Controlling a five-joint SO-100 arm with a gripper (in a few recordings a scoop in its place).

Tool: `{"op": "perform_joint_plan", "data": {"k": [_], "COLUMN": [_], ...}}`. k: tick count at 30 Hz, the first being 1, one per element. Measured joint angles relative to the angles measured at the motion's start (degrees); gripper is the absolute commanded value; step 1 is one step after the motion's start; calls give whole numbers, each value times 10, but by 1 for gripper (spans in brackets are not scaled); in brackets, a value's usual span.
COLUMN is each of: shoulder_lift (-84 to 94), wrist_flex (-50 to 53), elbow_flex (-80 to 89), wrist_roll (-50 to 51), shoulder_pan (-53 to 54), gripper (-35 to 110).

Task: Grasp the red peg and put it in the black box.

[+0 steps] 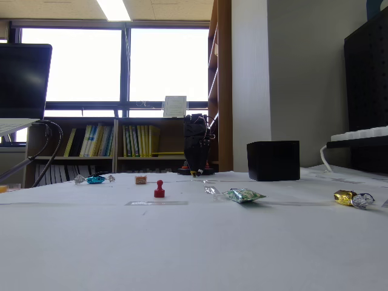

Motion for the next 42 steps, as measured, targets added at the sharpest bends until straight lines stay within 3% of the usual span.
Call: {"op": "perform_joint_plan", "data": {"k": [4, 10, 14, 16, 24, 31, 42], "shoulder_lift": [29, 420, 582, 613, 631, 642, 878], "wrist_flex": [-48, -526, -839, -925, -1008, -1179, -1256], "elbow_flex": [0, 10, 39, 41, 46, 51, 148], "wrist_roll": [47, 112, 128, 136, 171, 292, 237], "shoulder_pan": [-11, 36, 56, 63, 65, 40, 46], "gripper": [0, 0, 0, 0, 0, 0, 0]}}
